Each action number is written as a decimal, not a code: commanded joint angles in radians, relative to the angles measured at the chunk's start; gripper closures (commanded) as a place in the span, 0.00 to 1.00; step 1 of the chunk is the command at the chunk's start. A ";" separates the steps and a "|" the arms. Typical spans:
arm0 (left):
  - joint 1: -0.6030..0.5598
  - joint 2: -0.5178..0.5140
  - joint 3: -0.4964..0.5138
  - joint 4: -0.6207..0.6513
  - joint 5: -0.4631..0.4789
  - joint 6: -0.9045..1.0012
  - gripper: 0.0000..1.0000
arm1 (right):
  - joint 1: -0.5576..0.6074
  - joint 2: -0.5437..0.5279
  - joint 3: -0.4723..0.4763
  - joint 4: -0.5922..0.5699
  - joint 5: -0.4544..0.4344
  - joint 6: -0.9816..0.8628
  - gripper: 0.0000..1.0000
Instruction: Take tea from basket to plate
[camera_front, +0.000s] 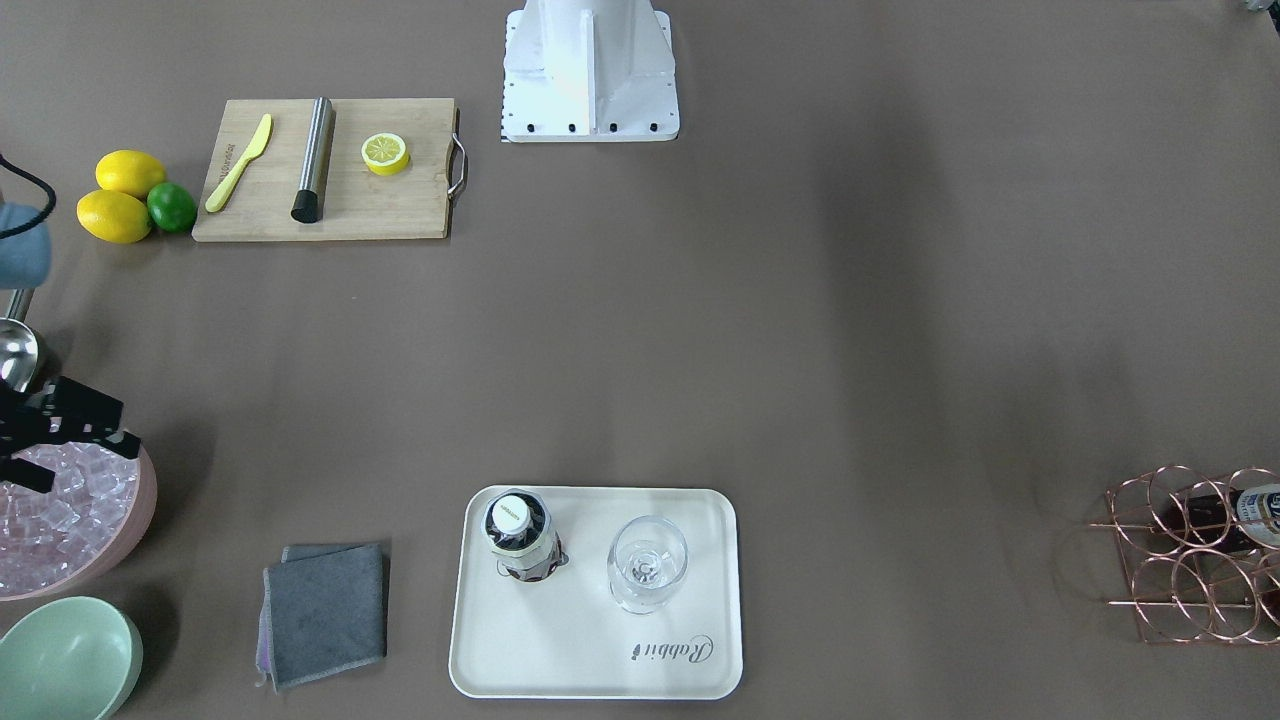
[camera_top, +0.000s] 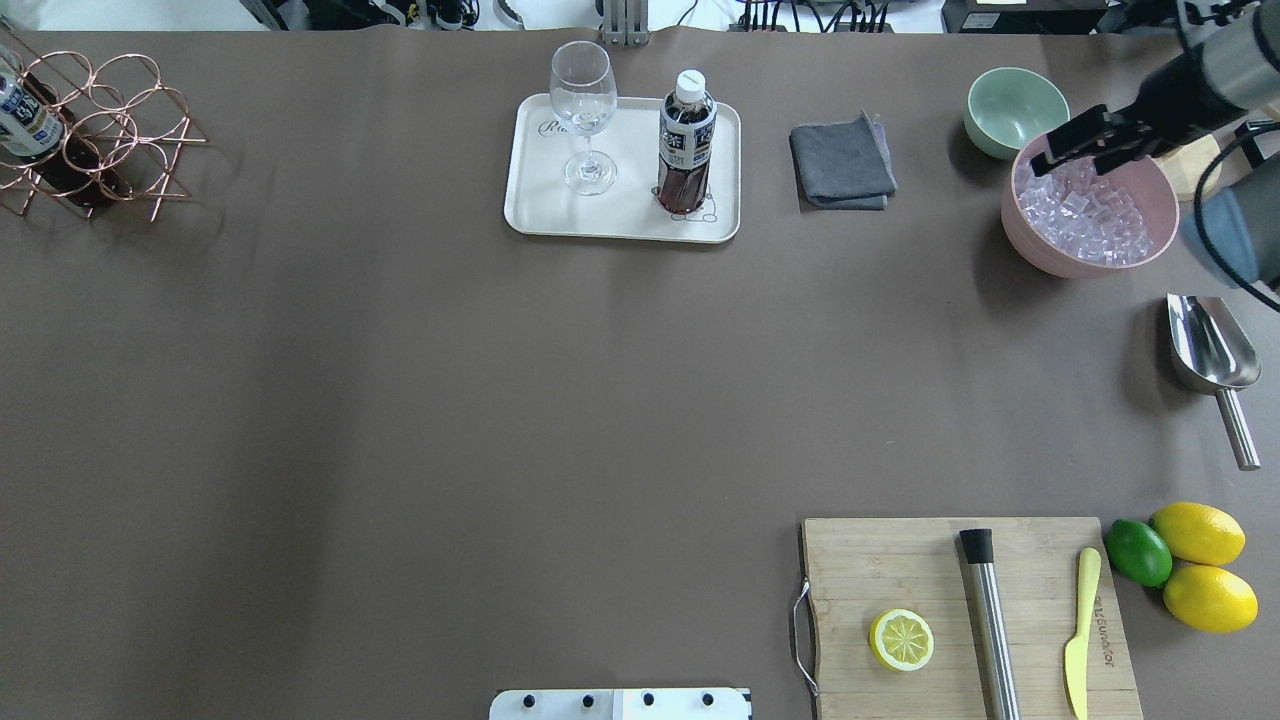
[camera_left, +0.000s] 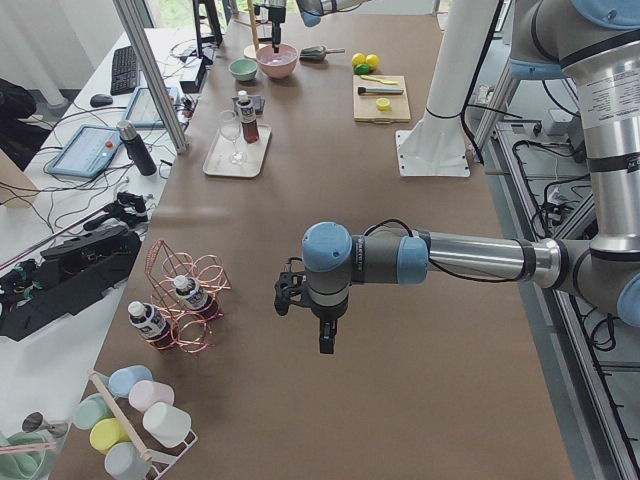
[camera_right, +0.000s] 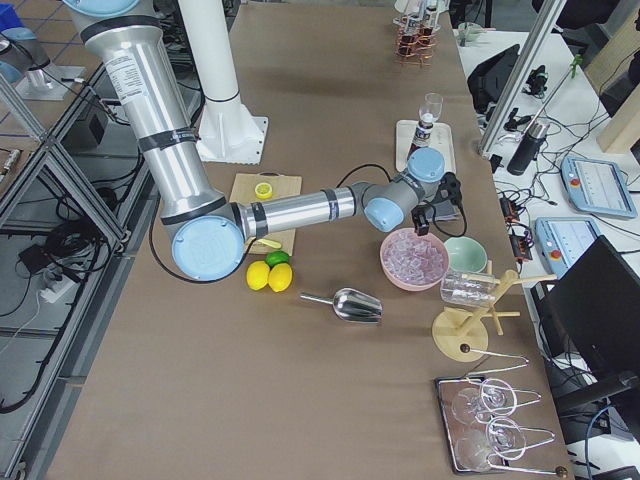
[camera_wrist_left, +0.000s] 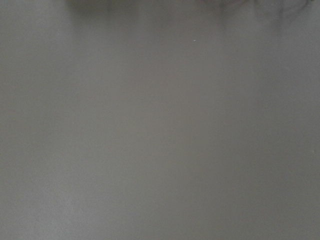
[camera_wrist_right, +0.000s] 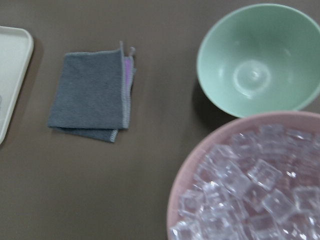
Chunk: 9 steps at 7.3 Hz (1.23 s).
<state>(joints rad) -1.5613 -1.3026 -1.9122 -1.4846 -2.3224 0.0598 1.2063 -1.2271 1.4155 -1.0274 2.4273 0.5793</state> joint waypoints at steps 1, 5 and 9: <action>-0.006 0.002 0.010 0.001 0.000 0.012 0.02 | 0.087 -0.116 0.173 -0.367 0.021 0.007 0.00; -0.074 0.005 0.019 -0.003 0.000 0.012 0.02 | 0.102 -0.184 0.246 -0.540 -0.026 0.083 0.00; -0.074 -0.006 0.041 -0.005 -0.002 0.009 0.02 | 0.155 -0.507 0.315 -0.375 -0.111 -0.170 0.00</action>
<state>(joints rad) -1.6348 -1.3047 -1.8775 -1.4890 -2.3241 0.0694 1.3182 -1.6164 1.7201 -1.4755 2.3318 0.5881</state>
